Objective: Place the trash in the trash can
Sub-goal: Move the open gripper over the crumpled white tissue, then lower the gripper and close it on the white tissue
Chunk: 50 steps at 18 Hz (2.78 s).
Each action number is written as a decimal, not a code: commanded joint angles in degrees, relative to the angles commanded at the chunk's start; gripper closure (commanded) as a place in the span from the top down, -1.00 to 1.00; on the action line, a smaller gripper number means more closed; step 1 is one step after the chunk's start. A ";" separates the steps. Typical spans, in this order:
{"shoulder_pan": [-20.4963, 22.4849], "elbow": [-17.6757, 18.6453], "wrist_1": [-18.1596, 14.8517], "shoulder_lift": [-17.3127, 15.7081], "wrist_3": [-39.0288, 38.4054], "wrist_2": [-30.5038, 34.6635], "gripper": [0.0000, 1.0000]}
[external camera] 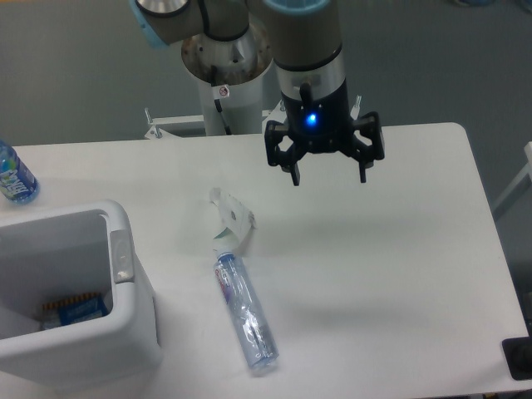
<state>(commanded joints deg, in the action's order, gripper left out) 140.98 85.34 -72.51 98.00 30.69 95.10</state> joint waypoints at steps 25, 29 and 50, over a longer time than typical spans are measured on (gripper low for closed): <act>-6.59 17.32 5.54 4.66 -3.53 -2.28 1.00; -8.35 17.32 5.27 6.76 -4.23 -2.29 1.00; -11.25 19.78 5.54 11.25 -4.41 1.22 0.63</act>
<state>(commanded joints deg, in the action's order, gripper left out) 129.73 105.12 -66.97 109.25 26.28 96.32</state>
